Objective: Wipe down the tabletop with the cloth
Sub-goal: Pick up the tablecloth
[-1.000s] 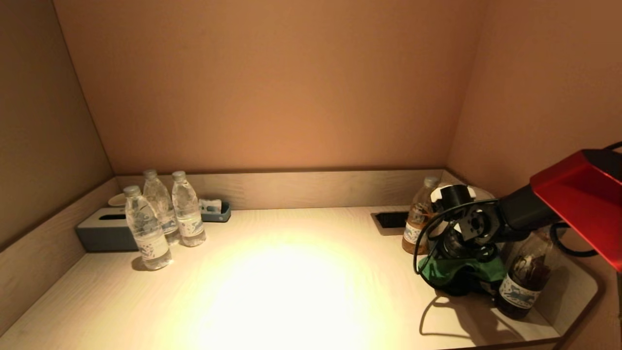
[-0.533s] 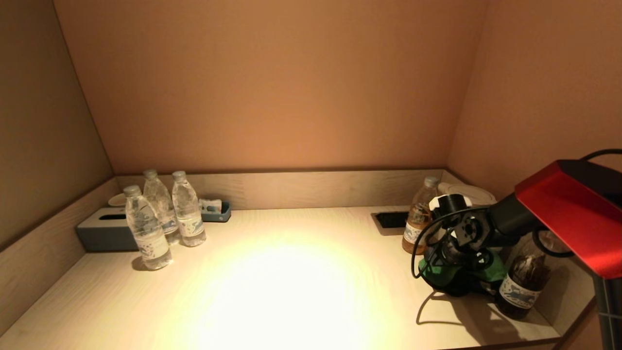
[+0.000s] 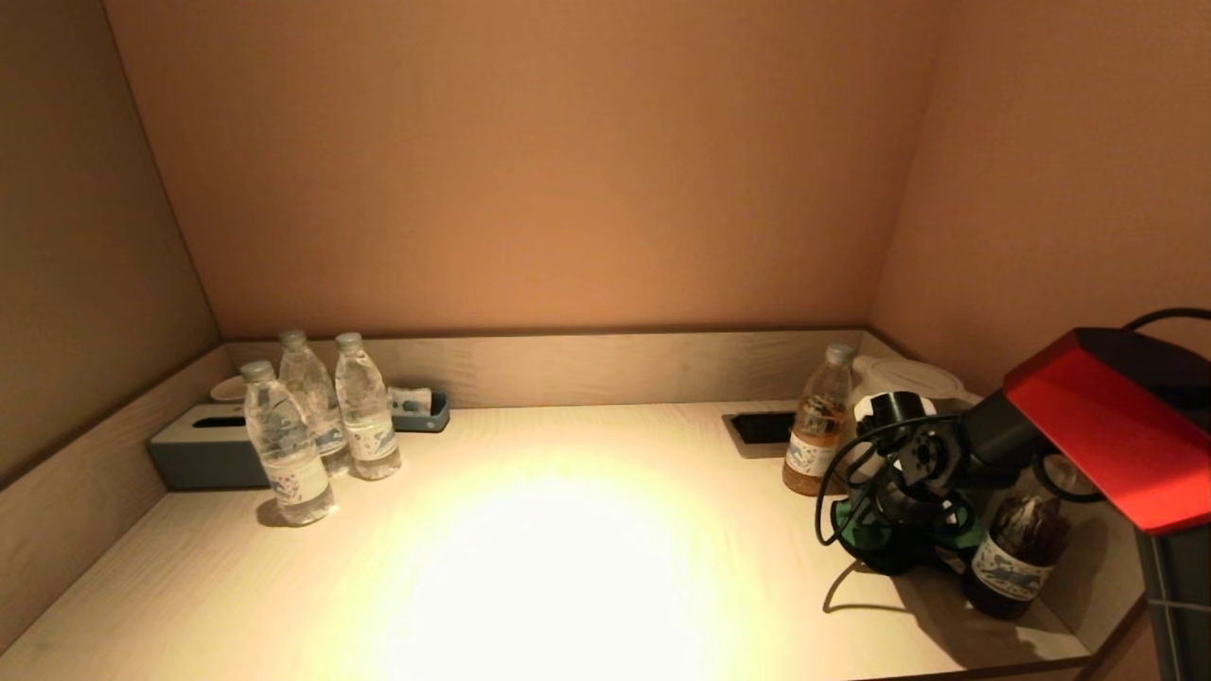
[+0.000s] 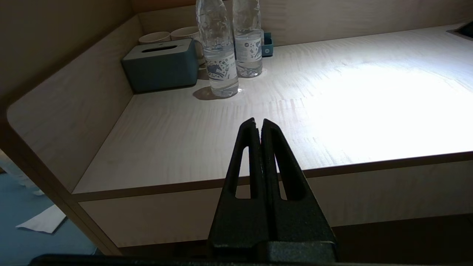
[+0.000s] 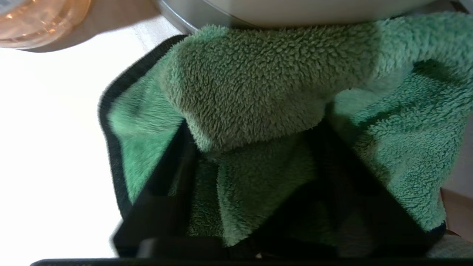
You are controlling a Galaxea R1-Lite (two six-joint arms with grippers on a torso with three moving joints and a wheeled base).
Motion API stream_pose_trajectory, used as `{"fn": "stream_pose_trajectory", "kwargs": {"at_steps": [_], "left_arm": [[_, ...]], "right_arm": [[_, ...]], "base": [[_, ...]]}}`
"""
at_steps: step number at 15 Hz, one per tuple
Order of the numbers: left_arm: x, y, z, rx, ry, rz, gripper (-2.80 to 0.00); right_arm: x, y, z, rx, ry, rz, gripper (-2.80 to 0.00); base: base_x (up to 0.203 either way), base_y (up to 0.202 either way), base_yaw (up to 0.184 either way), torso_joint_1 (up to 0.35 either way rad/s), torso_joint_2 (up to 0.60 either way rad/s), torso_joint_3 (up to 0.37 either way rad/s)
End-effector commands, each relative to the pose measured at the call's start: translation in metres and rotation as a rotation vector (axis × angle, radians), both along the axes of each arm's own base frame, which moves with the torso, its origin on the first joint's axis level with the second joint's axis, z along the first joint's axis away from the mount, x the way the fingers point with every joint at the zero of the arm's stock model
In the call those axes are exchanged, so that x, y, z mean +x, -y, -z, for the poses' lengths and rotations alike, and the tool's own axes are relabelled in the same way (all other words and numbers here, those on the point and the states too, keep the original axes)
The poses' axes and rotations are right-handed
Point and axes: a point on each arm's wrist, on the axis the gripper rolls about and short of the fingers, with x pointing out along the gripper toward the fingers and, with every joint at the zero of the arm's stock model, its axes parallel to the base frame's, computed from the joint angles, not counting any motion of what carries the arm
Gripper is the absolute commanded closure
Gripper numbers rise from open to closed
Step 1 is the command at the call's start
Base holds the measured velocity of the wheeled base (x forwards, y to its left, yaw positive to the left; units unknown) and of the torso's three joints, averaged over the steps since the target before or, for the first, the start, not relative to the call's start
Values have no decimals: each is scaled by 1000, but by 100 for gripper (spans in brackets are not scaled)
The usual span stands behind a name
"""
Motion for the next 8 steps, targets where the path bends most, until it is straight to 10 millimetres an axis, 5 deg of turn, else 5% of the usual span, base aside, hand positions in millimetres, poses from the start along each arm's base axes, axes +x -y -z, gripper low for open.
{"fn": "stream_pose_trajectory", "kwargs": {"at_steps": [1, 6, 8], "left_arm": [[0, 0, 0, 1, -1, -1, 0], [0, 0, 0, 1, -1, 1, 0], [0, 0, 0, 1, -1, -1, 0]], "right_arm": [[-1, 1, 2, 5, -8, 2, 0], [-8, 0, -15, 34, 27, 11, 0], [-17, -7, -53, 71, 117, -6, 0]], "base": [[0, 0, 0, 0, 0, 0], [0, 0, 0, 0, 0, 0], [0, 0, 0, 0, 0, 0]]}}
